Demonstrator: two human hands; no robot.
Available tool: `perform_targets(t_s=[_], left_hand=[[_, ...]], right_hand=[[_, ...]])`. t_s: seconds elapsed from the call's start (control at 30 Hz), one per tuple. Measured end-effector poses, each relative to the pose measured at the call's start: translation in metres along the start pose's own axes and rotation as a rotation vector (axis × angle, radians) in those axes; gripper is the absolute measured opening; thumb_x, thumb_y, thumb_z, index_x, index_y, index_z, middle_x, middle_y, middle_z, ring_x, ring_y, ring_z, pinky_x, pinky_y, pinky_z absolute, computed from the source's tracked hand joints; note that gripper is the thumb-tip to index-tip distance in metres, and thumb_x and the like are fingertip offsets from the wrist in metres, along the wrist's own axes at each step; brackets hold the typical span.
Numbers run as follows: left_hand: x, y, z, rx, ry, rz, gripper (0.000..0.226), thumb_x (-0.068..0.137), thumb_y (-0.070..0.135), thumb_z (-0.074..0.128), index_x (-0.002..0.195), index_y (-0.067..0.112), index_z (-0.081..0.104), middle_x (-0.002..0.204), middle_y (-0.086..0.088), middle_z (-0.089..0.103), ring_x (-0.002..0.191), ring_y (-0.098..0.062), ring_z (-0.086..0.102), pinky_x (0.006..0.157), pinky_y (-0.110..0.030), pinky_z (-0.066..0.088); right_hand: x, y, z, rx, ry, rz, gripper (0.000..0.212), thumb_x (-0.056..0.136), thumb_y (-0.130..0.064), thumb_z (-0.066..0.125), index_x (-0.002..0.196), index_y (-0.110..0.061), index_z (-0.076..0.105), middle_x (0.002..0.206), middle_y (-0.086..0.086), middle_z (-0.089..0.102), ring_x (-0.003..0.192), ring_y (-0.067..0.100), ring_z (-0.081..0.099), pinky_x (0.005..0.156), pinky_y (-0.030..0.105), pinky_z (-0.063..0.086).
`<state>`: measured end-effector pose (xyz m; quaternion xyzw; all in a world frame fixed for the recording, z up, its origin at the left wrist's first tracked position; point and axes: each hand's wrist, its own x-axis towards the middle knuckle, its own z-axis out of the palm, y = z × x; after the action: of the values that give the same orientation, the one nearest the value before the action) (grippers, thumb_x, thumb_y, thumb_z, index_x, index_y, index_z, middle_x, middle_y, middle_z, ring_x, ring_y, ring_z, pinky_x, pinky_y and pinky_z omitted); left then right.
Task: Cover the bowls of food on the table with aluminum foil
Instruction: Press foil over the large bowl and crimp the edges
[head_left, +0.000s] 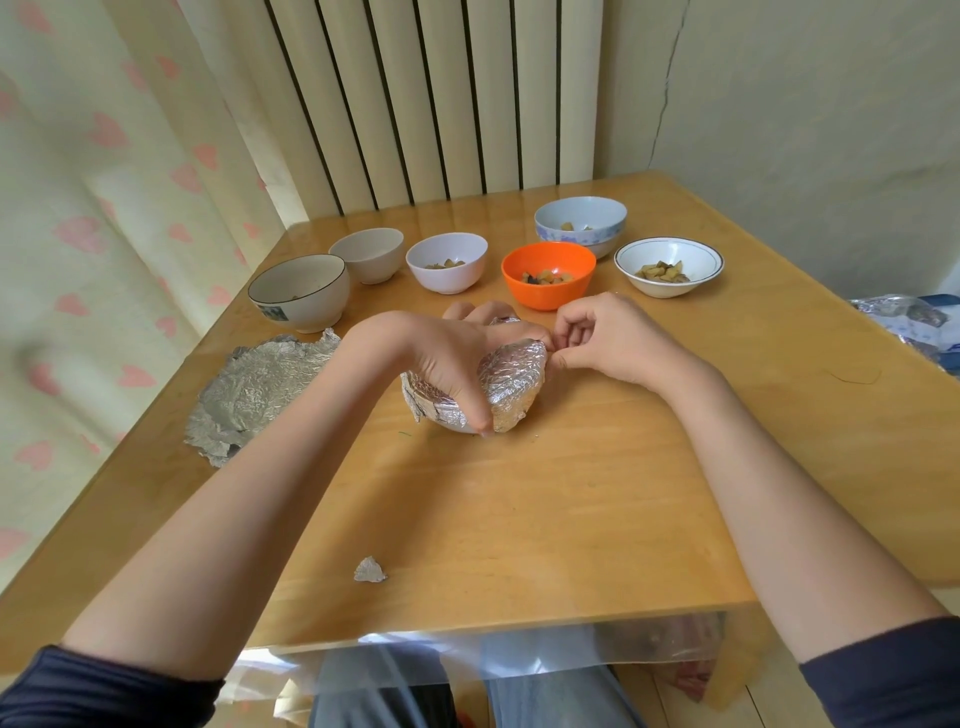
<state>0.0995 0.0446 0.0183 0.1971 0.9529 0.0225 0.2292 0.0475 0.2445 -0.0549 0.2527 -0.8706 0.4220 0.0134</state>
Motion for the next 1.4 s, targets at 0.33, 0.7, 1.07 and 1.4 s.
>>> perform_targets(t_s=[0.33, 0.7, 1.07, 1.4], left_hand=[[0.0, 0.002, 0.0, 0.003, 0.03, -0.009, 0.099, 0.059, 0.036, 0.087, 0.129, 0.064, 0.022, 0.141, 0.02, 0.014, 0.138, -0.019, 0.01, 0.109, -0.052, 0.032], [-0.003, 0.005, -0.001, 0.032, 0.056, -0.052, 0.097, 0.063, 0.041, 0.085, 0.134, 0.058, 0.022, 0.144, 0.012, 0.018, 0.138, -0.024, 0.016, 0.106, -0.052, 0.036], [0.0, 0.005, 0.0, 0.032, 0.044, -0.062, 0.101, 0.063, 0.042, 0.085, 0.135, 0.06, 0.017, 0.146, 0.014, 0.015, 0.14, -0.023, 0.012, 0.108, -0.054, 0.033], [0.0, 0.004, 0.0, 0.026, 0.03, -0.063, 0.099, 0.063, 0.041, 0.085, 0.134, 0.061, 0.019, 0.145, 0.016, 0.013, 0.14, -0.023, 0.011, 0.109, -0.055, 0.031]], right_hand=[[-0.054, -0.037, 0.004, -0.337, -0.047, 0.14, 0.045, 0.055, -0.065, 0.077, 0.079, -0.031, 0.056, 0.072, -0.014, 0.06, 0.063, -0.001, 0.052, 0.06, 0.025, 0.04], [-0.063, -0.054, 0.031, -0.547, 0.138, 0.052, 0.052, 0.069, -0.073, 0.06, 0.064, -0.026, 0.039, 0.083, -0.005, 0.065, 0.083, 0.02, 0.06, 0.062, 0.029, 0.031], [-0.066, -0.046, 0.024, -0.468, 0.201, -0.006, 0.038, 0.073, -0.061, 0.066, 0.087, -0.029, 0.052, 0.065, -0.012, 0.054, 0.068, 0.01, 0.051, 0.061, 0.028, 0.035], [-0.064, -0.041, 0.019, -0.346, 0.154, -0.045, 0.019, 0.08, -0.043, 0.069, 0.08, -0.027, 0.06, 0.064, -0.017, 0.052, 0.06, -0.003, 0.046, 0.06, 0.027, 0.035]])
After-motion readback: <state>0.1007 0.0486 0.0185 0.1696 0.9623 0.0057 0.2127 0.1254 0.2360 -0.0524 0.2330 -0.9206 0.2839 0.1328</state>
